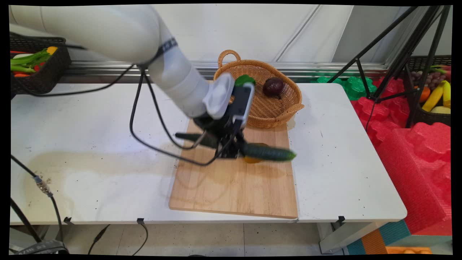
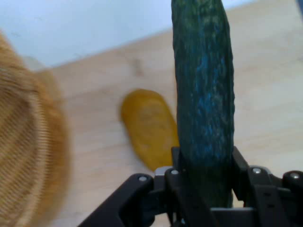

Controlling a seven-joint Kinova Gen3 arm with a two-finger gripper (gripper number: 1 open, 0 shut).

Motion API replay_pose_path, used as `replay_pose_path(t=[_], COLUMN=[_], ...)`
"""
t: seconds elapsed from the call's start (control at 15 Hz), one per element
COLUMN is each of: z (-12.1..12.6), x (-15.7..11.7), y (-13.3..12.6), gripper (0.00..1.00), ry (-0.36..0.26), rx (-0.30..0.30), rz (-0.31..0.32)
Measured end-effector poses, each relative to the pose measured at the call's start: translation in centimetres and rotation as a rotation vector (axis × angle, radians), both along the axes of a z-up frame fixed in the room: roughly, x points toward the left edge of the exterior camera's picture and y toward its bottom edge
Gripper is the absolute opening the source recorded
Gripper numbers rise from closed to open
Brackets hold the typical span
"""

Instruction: Place the picked object in the vegetable basket

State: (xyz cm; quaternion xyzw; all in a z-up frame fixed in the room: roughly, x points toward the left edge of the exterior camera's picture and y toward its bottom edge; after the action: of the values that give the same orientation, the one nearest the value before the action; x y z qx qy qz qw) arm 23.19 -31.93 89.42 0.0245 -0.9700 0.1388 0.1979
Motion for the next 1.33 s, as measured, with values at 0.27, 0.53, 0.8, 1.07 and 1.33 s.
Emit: replay_pose_path(t=[0.27,0.53,0.8,1.07,1.33], z=[3.7,6.2,6.5,5.6,3.6], x=[-0.3,-0.8,-1.0,-1.4,-1.9], y=[-2.8,-7.7,-12.3,-16.0,-19.5], gripper=[0.00,0.00,0.00,0.00,0.00], ry=[-0.005,-0.035,-0.070,-0.112,-0.154], rx=[-0.102,-0.208,-0.255,-0.279,-0.270], rz=[0.038,0.073,0.126,0.142,0.139])
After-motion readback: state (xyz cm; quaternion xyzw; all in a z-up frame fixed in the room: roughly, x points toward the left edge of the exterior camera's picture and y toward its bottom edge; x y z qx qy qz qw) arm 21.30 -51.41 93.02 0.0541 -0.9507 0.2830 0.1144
